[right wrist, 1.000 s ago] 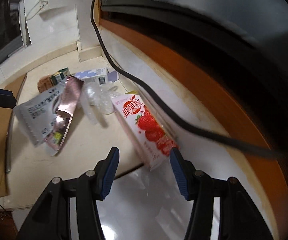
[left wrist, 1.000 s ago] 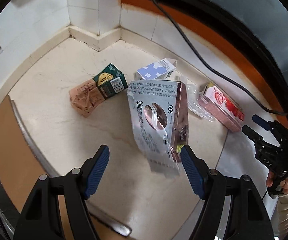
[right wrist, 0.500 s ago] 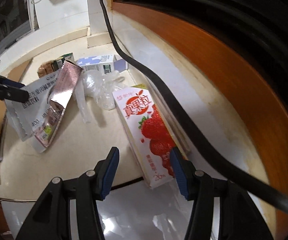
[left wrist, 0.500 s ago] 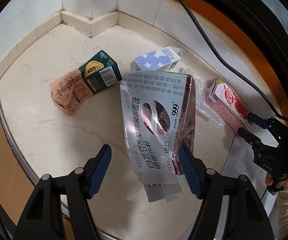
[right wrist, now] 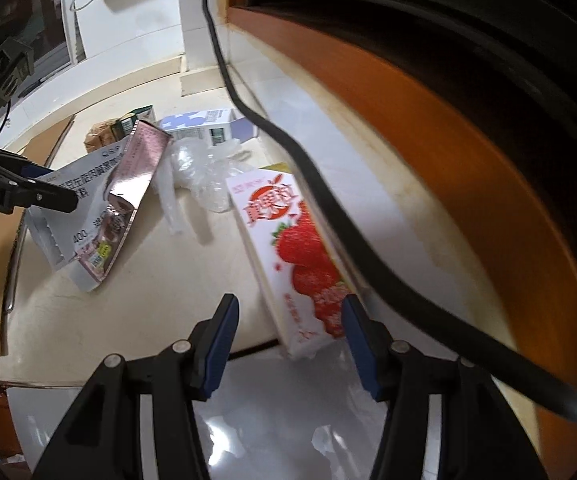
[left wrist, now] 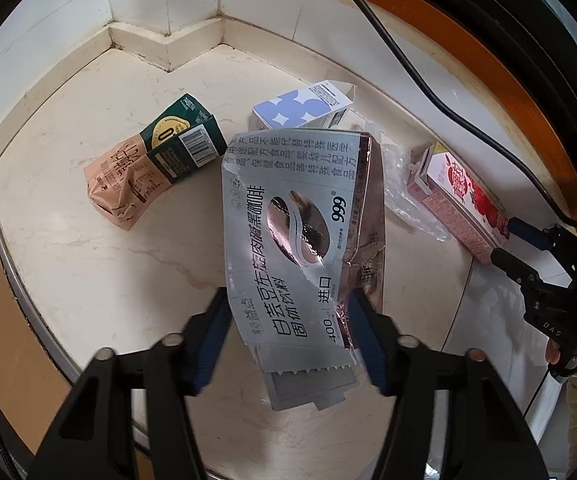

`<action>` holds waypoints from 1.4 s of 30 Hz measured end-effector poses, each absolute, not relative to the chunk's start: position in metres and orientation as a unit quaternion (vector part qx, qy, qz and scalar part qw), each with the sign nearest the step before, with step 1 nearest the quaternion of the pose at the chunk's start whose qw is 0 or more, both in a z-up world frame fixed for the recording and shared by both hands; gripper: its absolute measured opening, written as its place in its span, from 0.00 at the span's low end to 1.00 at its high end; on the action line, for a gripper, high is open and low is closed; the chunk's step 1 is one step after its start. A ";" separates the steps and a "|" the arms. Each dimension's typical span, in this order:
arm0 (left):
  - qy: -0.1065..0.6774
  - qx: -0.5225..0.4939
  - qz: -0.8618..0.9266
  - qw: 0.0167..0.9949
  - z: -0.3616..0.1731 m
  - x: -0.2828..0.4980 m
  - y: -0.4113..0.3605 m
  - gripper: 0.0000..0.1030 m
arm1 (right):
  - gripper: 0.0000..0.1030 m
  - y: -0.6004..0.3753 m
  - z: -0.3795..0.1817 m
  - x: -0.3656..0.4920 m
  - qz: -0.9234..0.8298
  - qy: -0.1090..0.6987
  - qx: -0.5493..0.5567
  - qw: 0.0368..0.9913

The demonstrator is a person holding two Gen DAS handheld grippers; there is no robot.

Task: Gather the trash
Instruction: 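Reach the left tool to the coffee packet while the right tool approaches the strawberry carton, then grasp the silver coffee packet with the left tool while the right tool grasps the strawberry carton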

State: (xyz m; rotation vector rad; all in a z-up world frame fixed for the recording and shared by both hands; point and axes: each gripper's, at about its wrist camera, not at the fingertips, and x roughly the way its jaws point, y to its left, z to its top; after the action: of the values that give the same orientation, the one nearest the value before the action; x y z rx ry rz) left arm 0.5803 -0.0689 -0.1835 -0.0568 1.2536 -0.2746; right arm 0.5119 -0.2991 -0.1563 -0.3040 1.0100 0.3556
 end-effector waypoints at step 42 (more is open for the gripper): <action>0.570 -0.046 -0.131 0.810 -0.183 0.556 -0.048 0.04 | 0.49 -0.286 -0.172 0.501 0.198 0.495 -0.080 0.842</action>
State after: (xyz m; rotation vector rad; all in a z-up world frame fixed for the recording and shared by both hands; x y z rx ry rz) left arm 0.5557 -0.0479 -0.1826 -0.0973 1.2184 -0.2800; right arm 0.5008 -0.2862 -0.1724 -0.1693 1.0447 0.4177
